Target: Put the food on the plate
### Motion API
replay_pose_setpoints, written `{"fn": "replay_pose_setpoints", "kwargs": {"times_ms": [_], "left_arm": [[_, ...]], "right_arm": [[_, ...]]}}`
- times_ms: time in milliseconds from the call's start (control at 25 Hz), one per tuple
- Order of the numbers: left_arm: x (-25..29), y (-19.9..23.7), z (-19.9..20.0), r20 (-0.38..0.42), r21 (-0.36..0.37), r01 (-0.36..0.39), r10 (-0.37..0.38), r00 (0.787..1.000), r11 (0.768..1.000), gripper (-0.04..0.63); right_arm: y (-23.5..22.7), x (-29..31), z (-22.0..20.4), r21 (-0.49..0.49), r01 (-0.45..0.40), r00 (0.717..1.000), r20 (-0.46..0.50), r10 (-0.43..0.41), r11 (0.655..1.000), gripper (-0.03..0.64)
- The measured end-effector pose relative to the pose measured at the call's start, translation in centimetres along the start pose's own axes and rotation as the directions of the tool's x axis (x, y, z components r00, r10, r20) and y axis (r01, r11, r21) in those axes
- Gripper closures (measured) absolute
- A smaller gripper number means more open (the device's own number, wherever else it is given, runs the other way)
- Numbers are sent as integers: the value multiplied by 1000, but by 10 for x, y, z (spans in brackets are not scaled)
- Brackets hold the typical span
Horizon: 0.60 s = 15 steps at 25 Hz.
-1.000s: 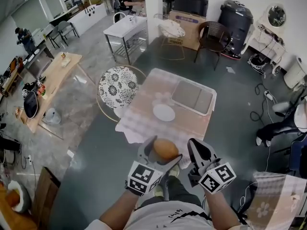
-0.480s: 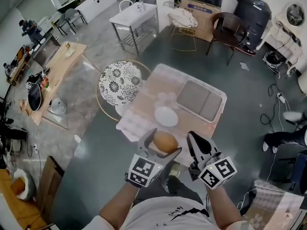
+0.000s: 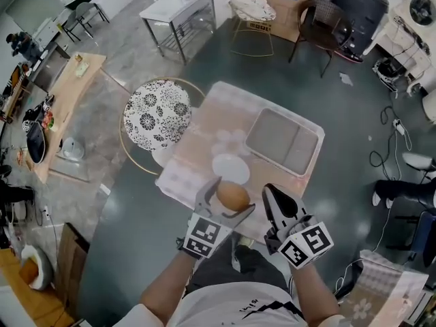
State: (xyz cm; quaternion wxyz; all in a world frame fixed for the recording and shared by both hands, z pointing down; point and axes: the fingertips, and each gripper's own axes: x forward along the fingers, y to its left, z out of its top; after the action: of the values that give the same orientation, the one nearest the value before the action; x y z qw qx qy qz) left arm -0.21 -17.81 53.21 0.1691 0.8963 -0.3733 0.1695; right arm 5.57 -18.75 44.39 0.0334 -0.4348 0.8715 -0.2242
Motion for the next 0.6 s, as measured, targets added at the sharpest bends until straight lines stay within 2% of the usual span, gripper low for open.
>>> {"fn": "replay_pose_setpoints", "kwargs": {"times_ms": [360,600], "left_arm": [[63,50,-66,-57,6,41,-40,998,999,117],[98,75,-108,-91,4,38,-38,995,999,117]], "right_arm": [[-52,53,-68,25,64,997,-37,-63,998,603],[-76,79,-103,34,76,996,-53,-74,997,603]]}}
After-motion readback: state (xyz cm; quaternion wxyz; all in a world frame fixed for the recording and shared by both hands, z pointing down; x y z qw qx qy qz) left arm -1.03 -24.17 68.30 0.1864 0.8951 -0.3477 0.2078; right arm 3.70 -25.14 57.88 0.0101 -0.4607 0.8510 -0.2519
